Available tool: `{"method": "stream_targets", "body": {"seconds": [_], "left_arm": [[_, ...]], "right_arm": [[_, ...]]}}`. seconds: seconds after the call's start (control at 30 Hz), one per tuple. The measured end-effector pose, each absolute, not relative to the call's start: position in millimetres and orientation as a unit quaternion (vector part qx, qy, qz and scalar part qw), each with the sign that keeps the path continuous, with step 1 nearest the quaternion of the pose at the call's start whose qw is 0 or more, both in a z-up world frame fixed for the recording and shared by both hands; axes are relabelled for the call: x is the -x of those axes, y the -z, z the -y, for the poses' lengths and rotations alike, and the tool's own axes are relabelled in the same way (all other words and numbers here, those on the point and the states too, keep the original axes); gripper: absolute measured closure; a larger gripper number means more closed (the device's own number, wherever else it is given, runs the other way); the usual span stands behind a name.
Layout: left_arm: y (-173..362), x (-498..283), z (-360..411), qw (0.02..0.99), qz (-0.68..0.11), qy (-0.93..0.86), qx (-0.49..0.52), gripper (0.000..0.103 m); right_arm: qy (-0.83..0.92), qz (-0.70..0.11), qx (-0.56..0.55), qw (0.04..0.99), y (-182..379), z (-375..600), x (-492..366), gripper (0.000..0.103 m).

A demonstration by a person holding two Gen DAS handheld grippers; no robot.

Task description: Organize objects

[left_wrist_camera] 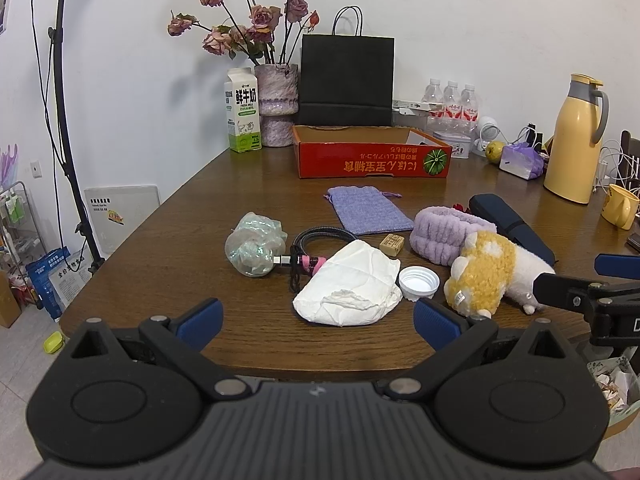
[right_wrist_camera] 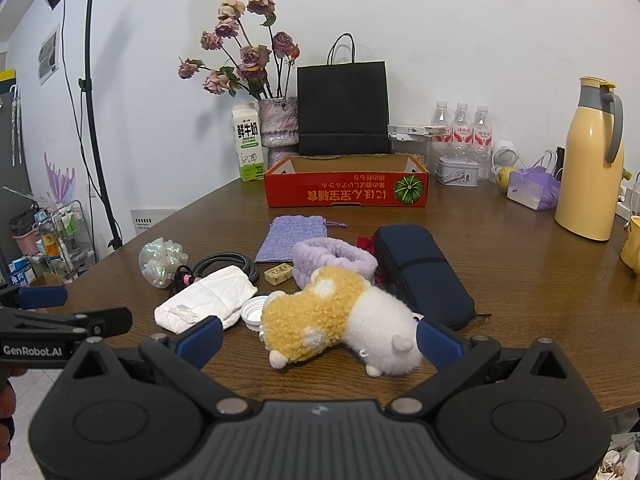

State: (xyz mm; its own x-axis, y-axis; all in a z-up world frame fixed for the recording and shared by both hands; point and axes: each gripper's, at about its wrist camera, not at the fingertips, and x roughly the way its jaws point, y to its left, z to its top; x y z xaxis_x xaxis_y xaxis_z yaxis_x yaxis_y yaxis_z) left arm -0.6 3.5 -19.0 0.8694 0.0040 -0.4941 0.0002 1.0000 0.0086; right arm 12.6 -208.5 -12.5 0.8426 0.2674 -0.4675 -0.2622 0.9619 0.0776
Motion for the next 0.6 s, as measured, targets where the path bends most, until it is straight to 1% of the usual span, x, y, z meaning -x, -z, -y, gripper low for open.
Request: {"method": "stream_targets", "body": {"seconds": [0.33,0.6], "left_arm": [[21,1,-7,0.968,-0.252,0.003,-0.005,0.0],[32,-11,-6,0.965,-0.262,-0.002,-0.007,0.0]], "right_arm": [[-0.138,-0.244,-0.003,0.96,13,209,-14,0.0],[-0.139,-0.249,0.007,0.958,29,206,-23,0.0]]}}
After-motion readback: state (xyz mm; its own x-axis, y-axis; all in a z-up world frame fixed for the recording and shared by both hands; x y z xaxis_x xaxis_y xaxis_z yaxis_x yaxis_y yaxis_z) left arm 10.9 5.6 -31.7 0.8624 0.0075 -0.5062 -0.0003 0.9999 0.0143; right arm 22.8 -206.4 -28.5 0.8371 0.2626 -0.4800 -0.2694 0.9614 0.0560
